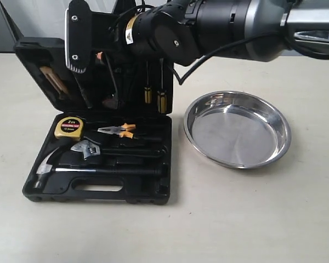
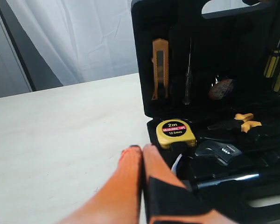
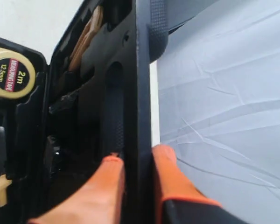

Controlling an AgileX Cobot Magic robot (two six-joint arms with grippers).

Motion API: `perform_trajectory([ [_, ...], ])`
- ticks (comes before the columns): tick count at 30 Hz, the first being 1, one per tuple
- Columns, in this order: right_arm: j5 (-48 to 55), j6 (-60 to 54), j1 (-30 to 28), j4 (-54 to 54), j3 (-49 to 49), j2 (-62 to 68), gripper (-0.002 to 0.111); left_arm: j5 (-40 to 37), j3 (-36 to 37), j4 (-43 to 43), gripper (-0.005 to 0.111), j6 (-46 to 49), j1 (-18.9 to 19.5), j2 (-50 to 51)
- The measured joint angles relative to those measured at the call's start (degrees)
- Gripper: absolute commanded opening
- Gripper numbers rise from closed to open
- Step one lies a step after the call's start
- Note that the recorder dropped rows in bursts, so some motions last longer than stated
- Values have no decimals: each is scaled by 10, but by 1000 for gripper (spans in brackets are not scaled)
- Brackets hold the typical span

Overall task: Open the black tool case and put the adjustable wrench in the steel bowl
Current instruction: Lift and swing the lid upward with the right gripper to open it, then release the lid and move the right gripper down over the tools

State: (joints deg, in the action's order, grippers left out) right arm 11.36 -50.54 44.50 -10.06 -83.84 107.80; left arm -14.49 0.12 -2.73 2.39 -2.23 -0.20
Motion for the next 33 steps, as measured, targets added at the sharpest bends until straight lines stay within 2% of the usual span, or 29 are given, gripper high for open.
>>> perform_trajectory([
  [13,-44,1,-30,-2,0,11,2,0,0,0,0,0,0,0],
  [15,-47,1,-35,-2,0,12,11,0,0,0,0,0,0,0],
  [19,-56,2,-43,1,0,12,45,0,0,0,0,0,0,0],
  [21,-77,2,-45,1,-1,13,55,0,0,0,0,0,0,0],
  [22,-88,2,-46,1,-2,12,56,0,0,0,0,0,0,0],
  [24,-102,2,-49,1,-3,9,53,0,0,0,0,0,0,0],
  [26,-114,2,-49,1,-3,9,45,0,0,0,0,0,0,0],
  [30,-126,2,-49,9,-3,8,21,0,0,0,0,0,0,0],
  [32,-119,2,-49,45,-3,8,3,0,0,0,0,0,0,0],
  [33,-108,2,-49,78,-3,8,-1,0,0,0,0,0,0,0],
])
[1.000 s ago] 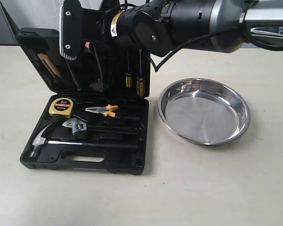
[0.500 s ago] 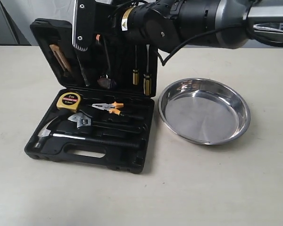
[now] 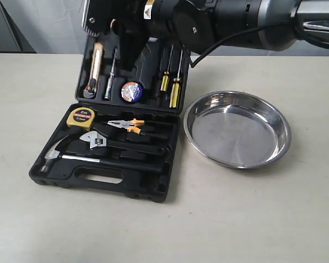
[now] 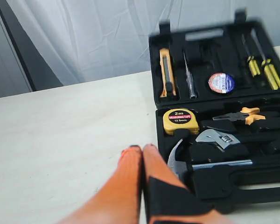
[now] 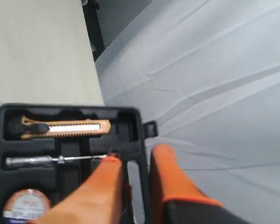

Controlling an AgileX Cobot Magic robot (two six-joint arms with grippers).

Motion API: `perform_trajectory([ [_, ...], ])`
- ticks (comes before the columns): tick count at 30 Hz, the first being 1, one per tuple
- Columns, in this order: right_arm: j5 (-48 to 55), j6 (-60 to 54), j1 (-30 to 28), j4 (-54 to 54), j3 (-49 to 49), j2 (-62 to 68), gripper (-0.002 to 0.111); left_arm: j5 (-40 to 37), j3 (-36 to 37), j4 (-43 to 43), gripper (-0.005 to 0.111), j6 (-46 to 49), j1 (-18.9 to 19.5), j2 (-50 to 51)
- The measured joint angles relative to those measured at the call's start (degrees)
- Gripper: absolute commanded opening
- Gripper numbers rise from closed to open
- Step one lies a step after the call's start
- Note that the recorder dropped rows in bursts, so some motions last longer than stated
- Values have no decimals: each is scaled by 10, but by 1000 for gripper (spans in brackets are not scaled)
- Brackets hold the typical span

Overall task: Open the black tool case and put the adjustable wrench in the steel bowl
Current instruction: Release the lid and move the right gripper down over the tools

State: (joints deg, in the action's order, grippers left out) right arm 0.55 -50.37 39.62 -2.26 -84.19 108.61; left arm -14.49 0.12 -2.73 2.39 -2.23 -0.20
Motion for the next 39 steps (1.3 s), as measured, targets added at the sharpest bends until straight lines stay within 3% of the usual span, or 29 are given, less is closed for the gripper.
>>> perform_trajectory([
  [5,115,0,0,175,0,7,0,0,0,0,0,0,0,0],
  [17,264,-65,45,426,-58,122,0,0,0,0,0,0,0,0],
  [23,467,-120,73,503,-148,165,0,0,0,0,0,0,0,0],
  [26,581,-93,80,468,-167,164,0,0,0,0,0,0,0,0],
  [30,670,37,82,348,-171,157,0,0,0,0,0,0,0,0],
  [39,673,373,80,-78,-171,155,0,0,0,0,0,0,0,0],
])
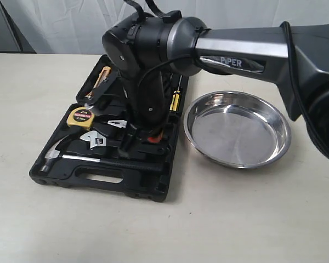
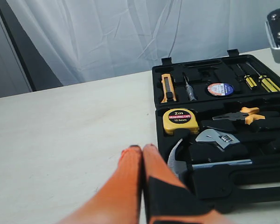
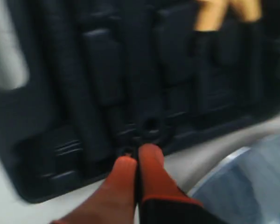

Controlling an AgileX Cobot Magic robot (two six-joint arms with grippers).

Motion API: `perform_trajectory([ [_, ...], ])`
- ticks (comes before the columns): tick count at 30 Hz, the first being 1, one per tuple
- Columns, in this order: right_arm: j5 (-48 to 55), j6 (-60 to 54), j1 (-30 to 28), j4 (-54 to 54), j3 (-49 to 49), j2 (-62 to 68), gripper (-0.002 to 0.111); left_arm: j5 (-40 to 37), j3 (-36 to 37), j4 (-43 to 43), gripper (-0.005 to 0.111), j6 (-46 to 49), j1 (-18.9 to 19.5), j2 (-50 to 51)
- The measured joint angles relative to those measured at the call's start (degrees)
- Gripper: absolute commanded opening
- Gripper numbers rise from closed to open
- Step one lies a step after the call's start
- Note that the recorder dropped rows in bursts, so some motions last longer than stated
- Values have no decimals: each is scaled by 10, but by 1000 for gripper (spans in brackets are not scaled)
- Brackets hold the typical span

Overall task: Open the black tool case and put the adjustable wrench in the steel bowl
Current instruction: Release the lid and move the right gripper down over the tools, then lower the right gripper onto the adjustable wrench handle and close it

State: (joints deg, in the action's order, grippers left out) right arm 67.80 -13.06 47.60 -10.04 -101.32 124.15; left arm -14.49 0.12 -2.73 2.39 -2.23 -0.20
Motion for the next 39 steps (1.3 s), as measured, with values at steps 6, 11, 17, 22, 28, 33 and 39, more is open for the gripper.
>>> perform_trajectory([
  [6,-212,45,-3,-118,0,0,0,0,0,0,0,0,0,0],
  [11,-312,19,2,-60,0,0,-1,0,0,0,0,0,0,0],
  [17,-198,-270,-16,207,0,10,-1,0,0,0,0,0,0,0],
  [22,-139,-349,-63,331,0,23,-1,0,0,0,0,0,0,0],
  [28,-141,-358,-72,331,0,24,23,0,0,0,0,0,0,0],
  [33,-171,-360,-53,292,0,29,47,0,0,0,0,0,0,0],
  [39,-186,-361,-38,247,-1,63,47,0,0,0,0,0,0,0],
])
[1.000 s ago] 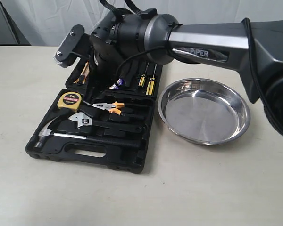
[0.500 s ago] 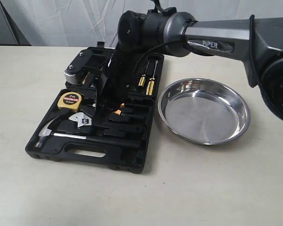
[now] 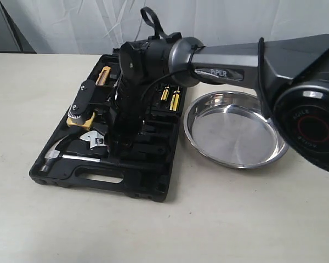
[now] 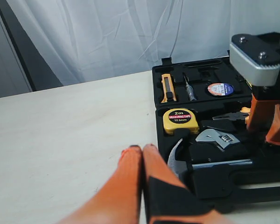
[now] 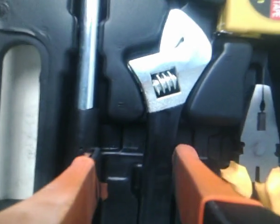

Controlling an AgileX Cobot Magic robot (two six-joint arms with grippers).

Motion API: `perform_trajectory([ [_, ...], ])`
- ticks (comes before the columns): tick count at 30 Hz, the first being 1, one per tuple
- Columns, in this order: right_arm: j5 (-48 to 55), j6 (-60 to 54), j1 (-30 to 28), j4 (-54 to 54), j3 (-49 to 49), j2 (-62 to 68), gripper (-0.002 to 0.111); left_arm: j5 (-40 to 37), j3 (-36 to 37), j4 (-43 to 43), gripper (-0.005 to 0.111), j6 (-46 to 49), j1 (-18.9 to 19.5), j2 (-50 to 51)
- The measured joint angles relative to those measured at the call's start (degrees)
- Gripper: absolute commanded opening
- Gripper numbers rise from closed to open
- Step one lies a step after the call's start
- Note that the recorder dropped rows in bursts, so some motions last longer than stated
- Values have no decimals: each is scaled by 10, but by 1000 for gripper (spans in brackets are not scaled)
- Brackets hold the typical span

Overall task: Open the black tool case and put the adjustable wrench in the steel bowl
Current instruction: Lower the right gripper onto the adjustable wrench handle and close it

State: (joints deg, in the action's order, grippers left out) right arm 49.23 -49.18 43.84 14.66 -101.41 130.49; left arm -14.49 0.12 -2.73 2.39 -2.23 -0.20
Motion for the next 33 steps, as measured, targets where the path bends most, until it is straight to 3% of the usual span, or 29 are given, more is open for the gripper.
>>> perform_trajectory([
  [8,-43,17,4,-12,-5,35,45,0,0,0,0,0,0,0],
  [12,-44,42,4,-28,-8,38,-1,0,0,0,0,0,0,0],
  [33,11,104,8,-118,-3,16,-1,0,0,0,0,0,0,0],
])
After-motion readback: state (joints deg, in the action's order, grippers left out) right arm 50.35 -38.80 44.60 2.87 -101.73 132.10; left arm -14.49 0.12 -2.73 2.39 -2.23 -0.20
